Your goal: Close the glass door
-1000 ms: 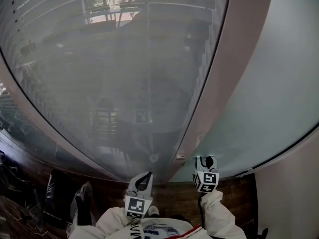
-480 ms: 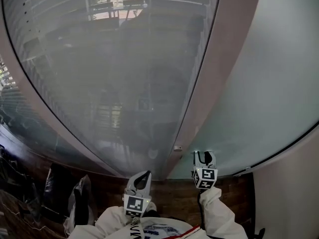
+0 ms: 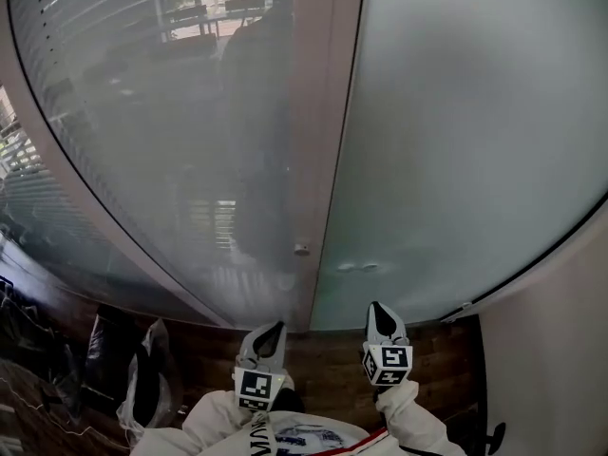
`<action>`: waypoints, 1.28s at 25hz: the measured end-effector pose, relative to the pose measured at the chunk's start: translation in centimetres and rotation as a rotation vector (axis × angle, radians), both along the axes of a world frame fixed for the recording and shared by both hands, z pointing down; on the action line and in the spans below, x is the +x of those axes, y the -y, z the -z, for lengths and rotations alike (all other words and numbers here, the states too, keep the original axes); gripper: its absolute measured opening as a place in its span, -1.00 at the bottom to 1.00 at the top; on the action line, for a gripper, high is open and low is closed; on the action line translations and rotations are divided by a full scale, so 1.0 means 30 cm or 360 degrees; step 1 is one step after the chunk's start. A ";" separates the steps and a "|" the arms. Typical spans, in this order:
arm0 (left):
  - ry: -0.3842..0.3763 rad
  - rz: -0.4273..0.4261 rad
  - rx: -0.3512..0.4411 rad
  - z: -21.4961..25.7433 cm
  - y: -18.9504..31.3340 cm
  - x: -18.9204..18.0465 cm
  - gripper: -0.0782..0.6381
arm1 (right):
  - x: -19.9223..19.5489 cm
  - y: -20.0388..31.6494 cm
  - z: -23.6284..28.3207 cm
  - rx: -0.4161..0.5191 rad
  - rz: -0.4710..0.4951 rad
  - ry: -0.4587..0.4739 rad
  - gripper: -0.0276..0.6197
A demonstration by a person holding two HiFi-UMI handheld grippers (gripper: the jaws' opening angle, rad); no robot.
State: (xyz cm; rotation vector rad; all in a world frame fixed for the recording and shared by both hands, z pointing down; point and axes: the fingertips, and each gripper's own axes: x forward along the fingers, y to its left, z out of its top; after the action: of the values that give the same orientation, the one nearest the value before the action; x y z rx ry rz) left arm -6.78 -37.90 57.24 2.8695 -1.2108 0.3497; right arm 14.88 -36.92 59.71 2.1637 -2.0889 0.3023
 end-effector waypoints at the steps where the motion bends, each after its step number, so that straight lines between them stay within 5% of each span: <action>1: 0.0000 -0.0011 0.0011 0.010 -0.025 0.018 -0.77 | -0.008 -0.046 0.023 0.0014 0.0011 0.0019 -0.89; 16: 0.0071 -0.0045 0.0098 0.051 -0.482 0.122 -0.77 | -0.122 -0.590 0.091 0.0297 0.0230 0.0253 -0.89; 32: 0.0038 -0.0063 0.0110 0.082 -0.830 0.012 -0.77 | -0.325 -0.911 0.018 0.0101 0.0356 0.0270 -0.89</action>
State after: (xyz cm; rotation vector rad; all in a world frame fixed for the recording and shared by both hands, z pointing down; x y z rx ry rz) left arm -6.42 -13.01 54.77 2.9596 -1.1949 0.3506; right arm 5.12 -9.59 59.17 1.9731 -2.4376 0.4136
